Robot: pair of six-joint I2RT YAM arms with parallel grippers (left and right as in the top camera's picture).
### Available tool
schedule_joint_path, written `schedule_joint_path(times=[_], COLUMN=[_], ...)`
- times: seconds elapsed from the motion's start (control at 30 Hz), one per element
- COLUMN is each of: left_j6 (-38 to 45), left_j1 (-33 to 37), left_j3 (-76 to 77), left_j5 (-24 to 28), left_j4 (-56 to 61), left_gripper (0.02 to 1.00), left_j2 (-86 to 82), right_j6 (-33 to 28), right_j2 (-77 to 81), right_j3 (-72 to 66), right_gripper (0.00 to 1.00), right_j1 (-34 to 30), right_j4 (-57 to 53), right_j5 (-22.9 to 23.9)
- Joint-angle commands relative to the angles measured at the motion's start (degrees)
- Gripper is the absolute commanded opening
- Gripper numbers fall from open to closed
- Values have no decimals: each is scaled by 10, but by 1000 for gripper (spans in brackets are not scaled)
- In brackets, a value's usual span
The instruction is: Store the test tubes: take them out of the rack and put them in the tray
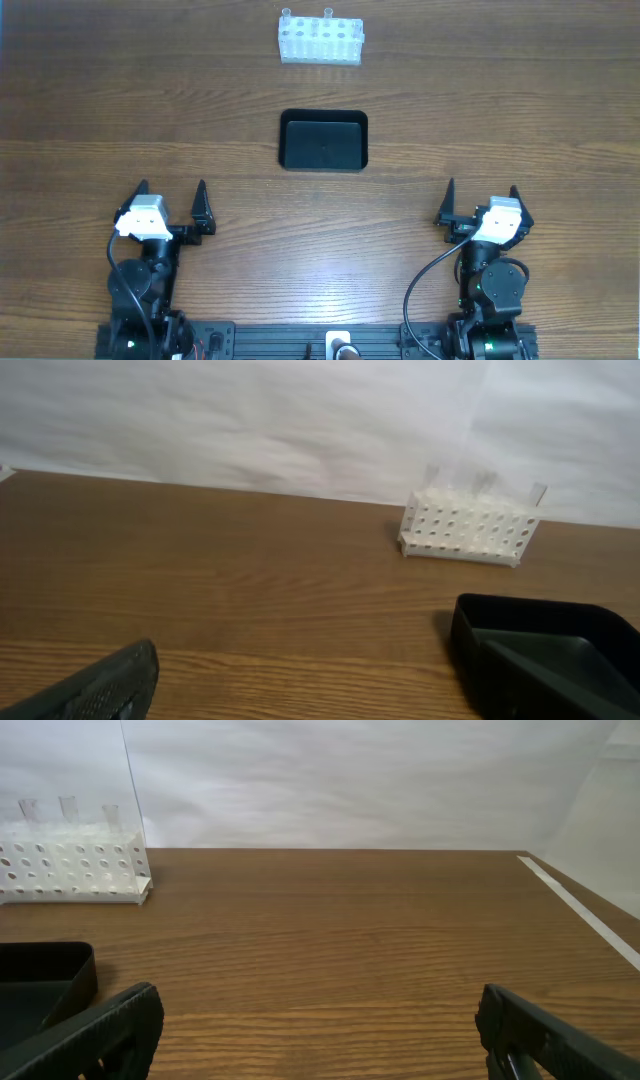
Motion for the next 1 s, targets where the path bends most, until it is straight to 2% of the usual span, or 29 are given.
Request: schedule_joint_path(times=[0.03,0.17,0.33,0.4,0.6,0.8,1.0], left_j6=[8,17,17,17,17,17,17], left_j1=[-21,-35,-35,-35,-44,-91,-124], left_j3=[-2,-1,48,86,281,444,648], left_j5=[-2,0,0,0,20,-3,-31], left_j4=[67,184,325,342,347,344,261], left_gripper=[996,993,998,998,998,996,1000], left_j2=[5,76,276,355,639,835,1023], right_j6=[2,2,1,2,2,2,2], right_j2=[-5,-5,-5,-5,-5,-5,-5], right_j3=[-4,-4,-4,-4,-4,-5,-4], right_gripper=[993,991,993,991,991,991,991], right_j1=[2,2,2,2,2,2,2], right_j4=[1,1,1,1,1,1,1], right_j5=[10,10,10,10,10,10,10])
